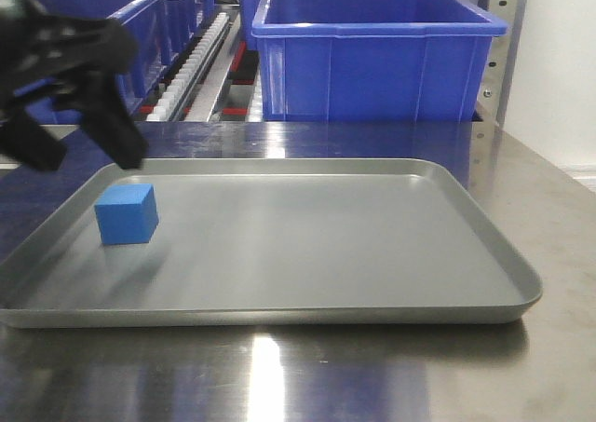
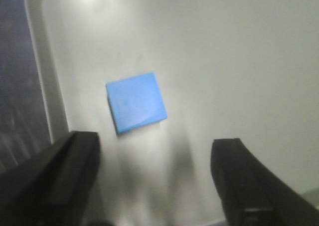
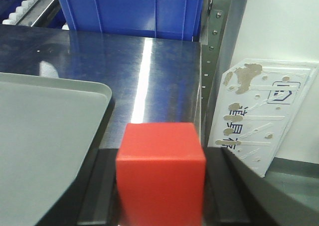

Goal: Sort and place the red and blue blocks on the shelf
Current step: 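Move the left gripper down over the blue cube, then close the left gripper on the blue cube, then lift the blue cube off the tray with the left gripper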

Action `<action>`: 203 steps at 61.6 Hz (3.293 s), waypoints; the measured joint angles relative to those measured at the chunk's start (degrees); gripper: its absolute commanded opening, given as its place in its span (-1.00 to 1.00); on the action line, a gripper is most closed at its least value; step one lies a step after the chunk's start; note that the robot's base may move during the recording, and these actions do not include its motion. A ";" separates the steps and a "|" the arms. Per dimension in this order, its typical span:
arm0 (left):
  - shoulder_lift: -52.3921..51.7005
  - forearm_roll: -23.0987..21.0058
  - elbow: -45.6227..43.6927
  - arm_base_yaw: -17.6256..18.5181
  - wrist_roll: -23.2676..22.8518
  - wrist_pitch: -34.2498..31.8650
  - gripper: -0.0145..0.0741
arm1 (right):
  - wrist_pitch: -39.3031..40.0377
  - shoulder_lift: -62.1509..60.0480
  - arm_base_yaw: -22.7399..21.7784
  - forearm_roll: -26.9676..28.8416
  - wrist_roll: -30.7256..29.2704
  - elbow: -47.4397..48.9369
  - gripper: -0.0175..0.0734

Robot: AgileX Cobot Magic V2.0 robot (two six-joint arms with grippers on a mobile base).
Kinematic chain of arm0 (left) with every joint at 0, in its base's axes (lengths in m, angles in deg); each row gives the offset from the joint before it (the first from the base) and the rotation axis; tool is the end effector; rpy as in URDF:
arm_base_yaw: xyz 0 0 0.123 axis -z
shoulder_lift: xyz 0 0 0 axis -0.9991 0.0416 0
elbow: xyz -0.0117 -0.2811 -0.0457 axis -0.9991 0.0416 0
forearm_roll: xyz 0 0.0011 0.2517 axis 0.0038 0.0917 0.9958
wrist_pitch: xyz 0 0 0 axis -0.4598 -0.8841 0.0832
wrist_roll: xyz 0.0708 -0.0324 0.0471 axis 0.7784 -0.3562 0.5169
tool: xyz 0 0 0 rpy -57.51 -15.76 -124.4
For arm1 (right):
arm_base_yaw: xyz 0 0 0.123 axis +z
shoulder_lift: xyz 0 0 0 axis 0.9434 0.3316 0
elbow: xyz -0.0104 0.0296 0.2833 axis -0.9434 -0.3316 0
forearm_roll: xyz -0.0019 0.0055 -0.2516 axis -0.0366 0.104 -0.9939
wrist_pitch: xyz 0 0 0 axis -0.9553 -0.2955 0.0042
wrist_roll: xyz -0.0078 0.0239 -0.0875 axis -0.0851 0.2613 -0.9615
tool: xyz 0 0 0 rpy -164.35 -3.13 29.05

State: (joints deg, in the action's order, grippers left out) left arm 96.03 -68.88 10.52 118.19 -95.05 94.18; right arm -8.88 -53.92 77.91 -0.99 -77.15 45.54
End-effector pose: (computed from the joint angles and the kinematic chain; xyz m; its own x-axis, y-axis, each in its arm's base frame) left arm 0.2370 -0.1439 0.2604 -0.8476 0.0807 -0.5244 0.2358 0.9427 -0.2362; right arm 0.0886 0.0119 0.2758 -0.2667 -0.0048 -0.9638 -0.1253 0.9917 0.0297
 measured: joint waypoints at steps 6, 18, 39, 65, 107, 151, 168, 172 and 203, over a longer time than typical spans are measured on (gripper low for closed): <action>5.15 0.26 -5.84 0.00 -3.66 8.00 0.49 | 0.00 0.00 0.00 0.00 0.00 0.00 -0.42; 13.22 0.26 -15.82 0.00 -5.37 15.79 0.35 | 0.00 0.00 0.00 0.00 0.00 0.00 -0.42; 19.27 5.01 -23.22 0.00 -10.53 23.96 0.35 | 0.00 0.00 0.00 0.00 0.00 0.00 -0.42; 21.88 7.14 -24.11 0.00 -16.73 24.88 0.35 | 0.00 0.00 0.00 0.00 0.00 0.00 -0.42; 25.22 7.14 -24.25 0.00 -18.52 23.57 0.34 | 0.00 0.00 0.00 0.00 0.00 0.00 -0.42; 22.97 6.94 -24.37 0.00 -18.52 23.70 -0.37 | 0.00 0.00 0.00 0.00 0.00 0.00 -0.42; 17.58 6.94 -24.37 0.00 -16.87 24.16 -0.37 | 0.00 0.00 0.00 0.00 0.00 0.00 -0.42; 15.39 6.15 -24.16 -0.22 -13.75 24.20 -0.37 | 0.00 0.00 0.00 0.00 0.00 0.00 -0.42; -10.75 -8.04 -0.84 -9.63 26.61 3.09 -0.37 | 0.00 0.00 0.00 0.00 0.00 0.00 -0.42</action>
State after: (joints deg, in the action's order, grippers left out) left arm 85.28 -76.93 9.68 108.56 -68.44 97.27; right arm -8.88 -53.92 77.91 -0.99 -77.15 45.54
